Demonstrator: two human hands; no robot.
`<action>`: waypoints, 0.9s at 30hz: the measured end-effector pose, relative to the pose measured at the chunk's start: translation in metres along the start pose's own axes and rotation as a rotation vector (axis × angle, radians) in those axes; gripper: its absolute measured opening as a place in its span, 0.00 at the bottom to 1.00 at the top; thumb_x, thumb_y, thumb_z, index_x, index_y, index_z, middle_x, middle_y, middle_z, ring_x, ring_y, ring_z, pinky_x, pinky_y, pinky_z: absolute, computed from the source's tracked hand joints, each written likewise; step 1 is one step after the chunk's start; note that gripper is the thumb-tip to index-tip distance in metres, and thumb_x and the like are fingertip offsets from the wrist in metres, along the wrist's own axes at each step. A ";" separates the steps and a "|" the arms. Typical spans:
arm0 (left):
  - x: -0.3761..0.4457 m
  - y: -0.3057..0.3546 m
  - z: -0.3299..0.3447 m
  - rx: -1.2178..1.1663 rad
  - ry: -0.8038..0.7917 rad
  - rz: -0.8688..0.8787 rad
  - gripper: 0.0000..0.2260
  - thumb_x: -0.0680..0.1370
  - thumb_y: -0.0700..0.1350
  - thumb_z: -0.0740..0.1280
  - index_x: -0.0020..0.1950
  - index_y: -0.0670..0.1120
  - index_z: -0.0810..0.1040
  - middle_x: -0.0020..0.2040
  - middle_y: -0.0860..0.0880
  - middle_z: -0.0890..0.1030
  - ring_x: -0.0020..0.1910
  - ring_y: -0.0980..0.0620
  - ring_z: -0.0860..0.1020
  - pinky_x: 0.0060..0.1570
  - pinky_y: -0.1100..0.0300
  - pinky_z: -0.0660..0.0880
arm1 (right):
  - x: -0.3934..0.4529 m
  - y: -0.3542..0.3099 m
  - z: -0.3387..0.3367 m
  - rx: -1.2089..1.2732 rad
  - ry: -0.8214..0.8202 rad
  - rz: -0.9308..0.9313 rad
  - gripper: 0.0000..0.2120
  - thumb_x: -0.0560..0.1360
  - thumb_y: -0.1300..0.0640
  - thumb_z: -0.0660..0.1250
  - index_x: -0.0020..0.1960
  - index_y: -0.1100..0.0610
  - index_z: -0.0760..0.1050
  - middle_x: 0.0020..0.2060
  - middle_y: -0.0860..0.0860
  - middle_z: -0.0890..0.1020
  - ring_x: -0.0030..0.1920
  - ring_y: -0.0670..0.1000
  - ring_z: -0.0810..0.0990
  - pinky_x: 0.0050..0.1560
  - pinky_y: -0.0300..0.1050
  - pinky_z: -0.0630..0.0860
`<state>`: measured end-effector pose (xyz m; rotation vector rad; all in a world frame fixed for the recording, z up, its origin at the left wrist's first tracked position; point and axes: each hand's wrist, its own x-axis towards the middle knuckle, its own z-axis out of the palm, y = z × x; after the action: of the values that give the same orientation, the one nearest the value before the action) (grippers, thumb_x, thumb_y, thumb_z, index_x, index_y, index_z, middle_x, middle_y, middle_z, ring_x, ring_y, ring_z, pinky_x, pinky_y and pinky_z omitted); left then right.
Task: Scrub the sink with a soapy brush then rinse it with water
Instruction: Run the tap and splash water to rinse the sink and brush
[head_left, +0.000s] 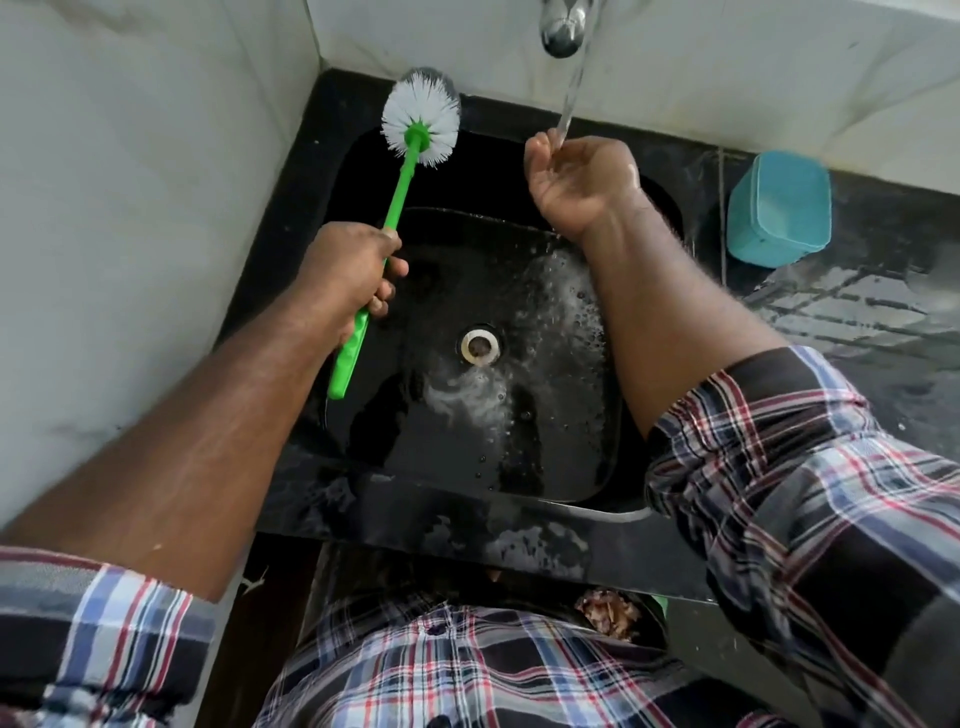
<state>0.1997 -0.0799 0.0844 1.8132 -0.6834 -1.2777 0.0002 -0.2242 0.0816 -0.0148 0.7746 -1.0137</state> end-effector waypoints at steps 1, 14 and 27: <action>0.001 0.000 0.000 0.001 0.000 0.001 0.09 0.82 0.45 0.62 0.57 0.42 0.78 0.38 0.47 0.77 0.24 0.57 0.67 0.19 0.67 0.63 | -0.001 -0.001 0.005 0.017 -0.004 -0.007 0.12 0.78 0.68 0.51 0.42 0.66 0.72 0.37 0.60 0.76 0.38 0.56 0.78 0.28 0.43 0.79; 0.001 0.003 -0.004 0.003 -0.004 0.015 0.09 0.82 0.44 0.63 0.57 0.42 0.78 0.38 0.47 0.78 0.24 0.57 0.67 0.19 0.67 0.63 | -0.068 0.009 -0.027 -1.134 -0.392 0.435 0.10 0.77 0.62 0.59 0.50 0.65 0.77 0.46 0.63 0.83 0.44 0.60 0.83 0.48 0.51 0.79; 0.004 -0.001 0.003 -0.026 -0.026 0.004 0.09 0.82 0.44 0.63 0.56 0.42 0.78 0.38 0.47 0.77 0.24 0.57 0.67 0.18 0.68 0.62 | -0.024 0.026 -0.046 -0.460 0.184 -0.088 0.10 0.80 0.62 0.57 0.57 0.63 0.74 0.48 0.60 0.79 0.52 0.57 0.80 0.58 0.47 0.77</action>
<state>0.1985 -0.0828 0.0809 1.7754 -0.6815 -1.3039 -0.0147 -0.1764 0.0521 -0.3576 1.1716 -0.9085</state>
